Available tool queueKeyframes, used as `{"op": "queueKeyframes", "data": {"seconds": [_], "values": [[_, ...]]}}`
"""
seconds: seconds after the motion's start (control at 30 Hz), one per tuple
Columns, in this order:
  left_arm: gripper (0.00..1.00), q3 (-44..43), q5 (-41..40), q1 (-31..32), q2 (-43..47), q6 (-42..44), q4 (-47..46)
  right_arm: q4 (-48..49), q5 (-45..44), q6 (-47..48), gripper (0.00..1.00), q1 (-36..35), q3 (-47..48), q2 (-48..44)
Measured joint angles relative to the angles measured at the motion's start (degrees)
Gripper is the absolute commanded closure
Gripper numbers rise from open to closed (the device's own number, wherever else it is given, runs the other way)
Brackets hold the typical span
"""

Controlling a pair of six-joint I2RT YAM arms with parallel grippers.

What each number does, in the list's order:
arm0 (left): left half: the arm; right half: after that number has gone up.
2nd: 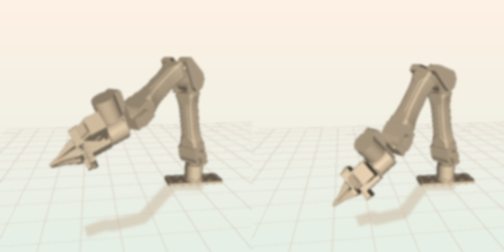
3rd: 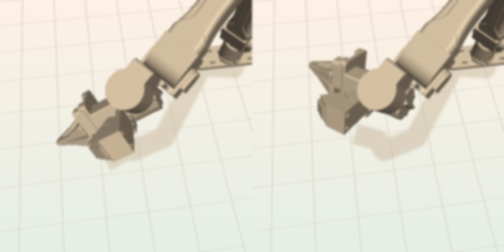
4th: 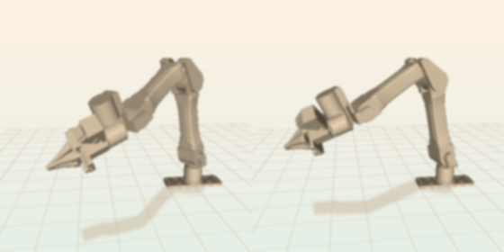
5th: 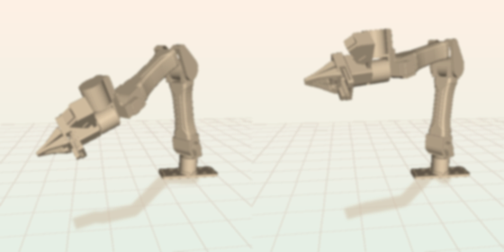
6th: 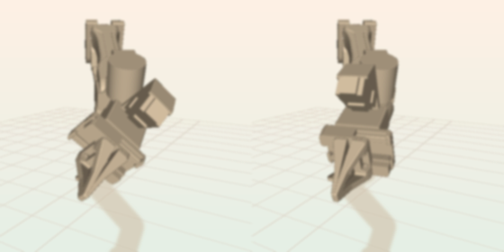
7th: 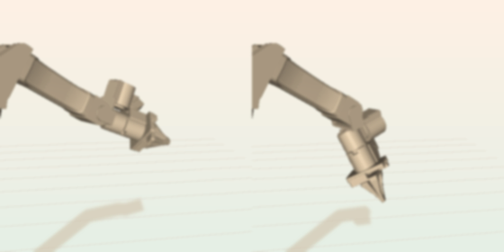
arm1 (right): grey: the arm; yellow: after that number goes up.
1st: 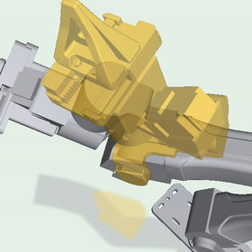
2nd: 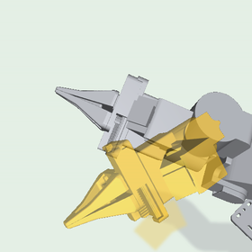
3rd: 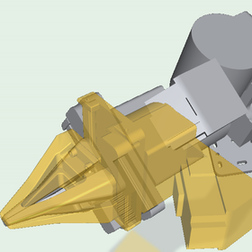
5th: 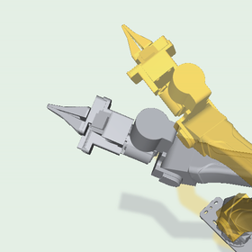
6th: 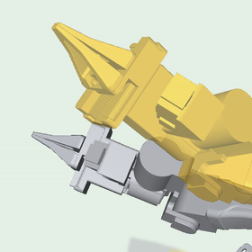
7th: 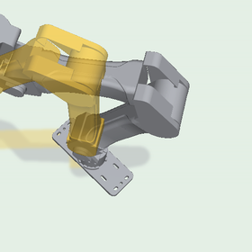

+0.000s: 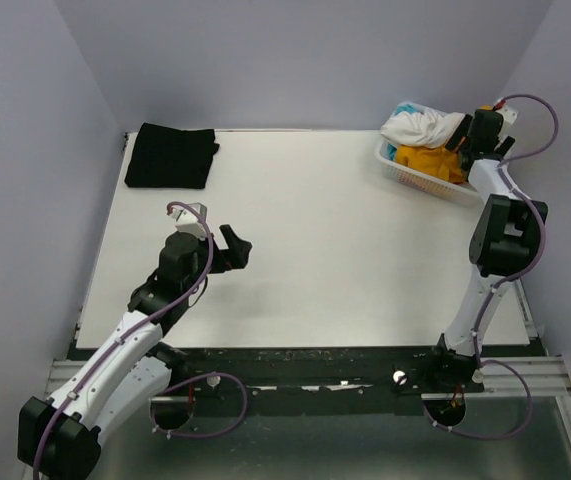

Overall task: Fold and stack the t-shirts
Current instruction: Grab crumpled tshirt from bin with the right arm

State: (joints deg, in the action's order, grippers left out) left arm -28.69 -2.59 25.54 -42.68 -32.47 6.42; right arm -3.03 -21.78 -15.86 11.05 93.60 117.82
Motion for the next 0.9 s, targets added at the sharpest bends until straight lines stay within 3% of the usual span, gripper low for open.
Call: {"op": "queueKeyframes", "data": {"seconds": [0.1,0.27,0.33,0.43,0.57,0.7,0.9], "values": [[0.02,-0.02,-0.63,0.0,-0.31,-0.02,0.07,2.03,3.3,2.29,0.11,0.35,2.99,4.44],[0.01,-0.02,-2.16,0.0,-0.31,-0.04,0.15,3.34,5.81,4.13,0.25,1.05,4.81,8.79],[0.01,-0.02,-2.73,0.0,-0.28,-0.04,0.15,3.63,7.32,3.96,0.38,1.77,4.74,9.05],[0.01,-0.02,-3.48,0.0,-0.31,-0.02,0.17,5.46,9.57,3.78,0.74,3.04,3.87,9.03],[0.01,-0.02,-4.17,0.0,-0.31,-0.02,0.48,6.47,11.87,3.65,0.96,4.2,2.36,8.92],[0.01,-0.02,-4.35,0.0,-0.42,-0.04,0.79,6.49,13.92,3.39,0.99,4.46,-0.07,5.92],[0.01,-0.02,-4.39,0.0,0.07,-0.04,1.62,7.98,16.41,1.22,0.99,4.44,-6.69,-8.46]]}}
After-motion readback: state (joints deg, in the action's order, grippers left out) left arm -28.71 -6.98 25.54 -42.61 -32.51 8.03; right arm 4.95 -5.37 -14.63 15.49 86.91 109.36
